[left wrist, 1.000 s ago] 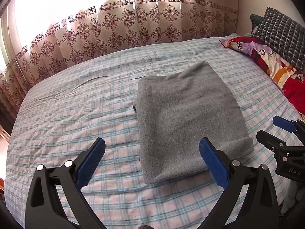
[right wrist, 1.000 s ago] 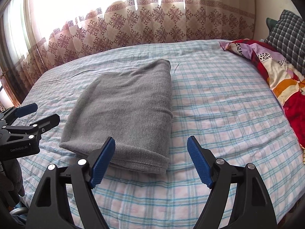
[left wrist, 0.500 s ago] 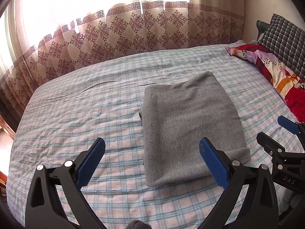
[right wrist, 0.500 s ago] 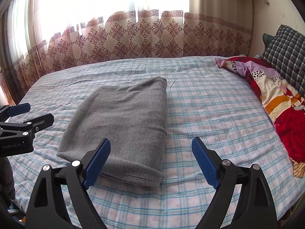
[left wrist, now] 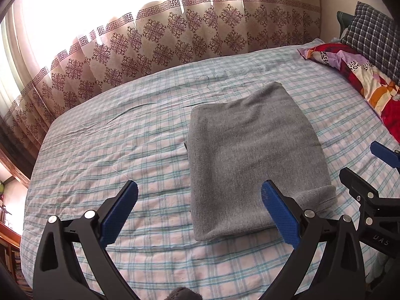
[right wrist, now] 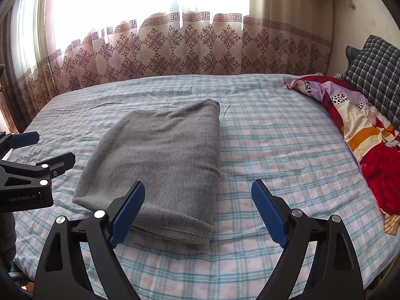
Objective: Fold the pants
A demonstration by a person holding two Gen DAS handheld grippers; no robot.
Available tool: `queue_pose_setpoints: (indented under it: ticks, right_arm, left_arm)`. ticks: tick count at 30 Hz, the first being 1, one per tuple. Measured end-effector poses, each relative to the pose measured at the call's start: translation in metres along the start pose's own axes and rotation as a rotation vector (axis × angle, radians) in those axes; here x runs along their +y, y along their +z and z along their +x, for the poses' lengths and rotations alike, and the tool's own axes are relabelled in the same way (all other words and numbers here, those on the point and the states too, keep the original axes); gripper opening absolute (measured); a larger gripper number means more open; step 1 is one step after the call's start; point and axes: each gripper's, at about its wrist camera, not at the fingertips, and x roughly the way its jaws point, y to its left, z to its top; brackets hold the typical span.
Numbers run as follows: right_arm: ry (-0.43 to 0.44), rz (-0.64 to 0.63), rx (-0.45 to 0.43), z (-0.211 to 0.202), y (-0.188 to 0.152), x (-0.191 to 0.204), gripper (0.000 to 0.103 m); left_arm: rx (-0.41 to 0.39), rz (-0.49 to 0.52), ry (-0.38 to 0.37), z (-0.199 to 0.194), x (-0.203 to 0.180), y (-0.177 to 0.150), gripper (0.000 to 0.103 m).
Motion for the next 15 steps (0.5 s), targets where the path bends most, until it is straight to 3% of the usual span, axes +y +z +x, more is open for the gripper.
queue_pose_setpoints:
  ticks: [15]
  right_arm:
    - [-0.012,-0.006,0.017,0.007,0.000,-0.002,0.086]
  left_arm:
    - [0.040,0.031,-0.025,0.011,-0.007,-0.004,0.100]
